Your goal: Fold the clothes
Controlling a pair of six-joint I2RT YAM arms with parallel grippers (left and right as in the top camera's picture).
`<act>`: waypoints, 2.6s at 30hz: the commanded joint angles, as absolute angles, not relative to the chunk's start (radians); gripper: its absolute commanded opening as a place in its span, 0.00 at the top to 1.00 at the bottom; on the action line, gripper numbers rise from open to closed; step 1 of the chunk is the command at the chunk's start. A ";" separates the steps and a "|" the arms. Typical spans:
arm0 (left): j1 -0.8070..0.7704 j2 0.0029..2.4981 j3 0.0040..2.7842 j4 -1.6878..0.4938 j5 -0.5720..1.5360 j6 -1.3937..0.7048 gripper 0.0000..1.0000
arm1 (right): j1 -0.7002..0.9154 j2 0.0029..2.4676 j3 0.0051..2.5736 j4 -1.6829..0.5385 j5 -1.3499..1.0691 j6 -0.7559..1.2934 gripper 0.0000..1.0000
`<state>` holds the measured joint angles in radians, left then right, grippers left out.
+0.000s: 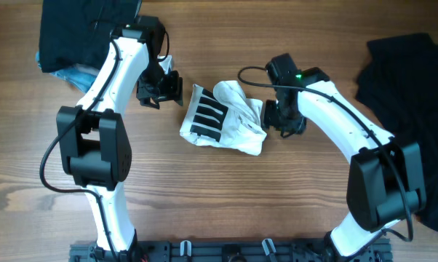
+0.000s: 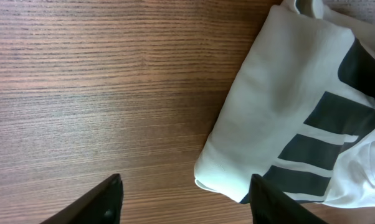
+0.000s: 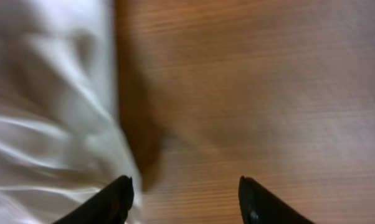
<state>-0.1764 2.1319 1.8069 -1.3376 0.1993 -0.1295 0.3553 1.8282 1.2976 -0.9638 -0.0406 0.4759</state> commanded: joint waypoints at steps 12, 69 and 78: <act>-0.143 2.116 1.800 -1.327 0.211 -0.109 0.32 | 0.432 1.880 1.301 -0.606 -0.301 0.136 0.36; 0.036 2.354 2.507 -1.191 0.683 0.079 0.96 | 0.130 1.860 1.316 -0.867 -0.386 0.272 0.52; 0.386 2.370 2.504 -0.901 0.654 -0.039 0.92 | 0.130 1.860 1.316 -0.875 -0.386 0.293 0.51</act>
<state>0.2676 2.3680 2.4901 -0.9112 0.6533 -0.0025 0.1352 1.8904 1.2984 -0.8745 -0.3668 0.2760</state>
